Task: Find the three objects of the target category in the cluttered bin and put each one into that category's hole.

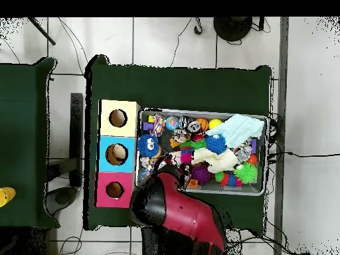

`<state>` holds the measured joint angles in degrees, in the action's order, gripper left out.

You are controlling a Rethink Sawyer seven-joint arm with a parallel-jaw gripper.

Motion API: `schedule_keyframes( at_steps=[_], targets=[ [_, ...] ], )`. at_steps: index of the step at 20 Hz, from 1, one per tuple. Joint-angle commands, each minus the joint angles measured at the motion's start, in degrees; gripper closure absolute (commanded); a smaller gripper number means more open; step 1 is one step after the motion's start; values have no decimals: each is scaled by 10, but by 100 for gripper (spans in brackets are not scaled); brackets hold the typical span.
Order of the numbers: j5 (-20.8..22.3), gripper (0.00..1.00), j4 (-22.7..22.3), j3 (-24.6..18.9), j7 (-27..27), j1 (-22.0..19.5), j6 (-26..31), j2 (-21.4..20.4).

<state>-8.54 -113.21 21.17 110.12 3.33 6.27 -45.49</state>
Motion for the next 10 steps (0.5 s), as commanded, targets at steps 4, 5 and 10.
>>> schedule_keyframes(
  at_steps=[4,5,10],
  targets=[
    [98,0,42,-128,30,-59,-98,43],
    [101,0,43,-131,33,-61,-102,45],
    [117,0,62,-120,43,-56,-135,65]
  ],
)
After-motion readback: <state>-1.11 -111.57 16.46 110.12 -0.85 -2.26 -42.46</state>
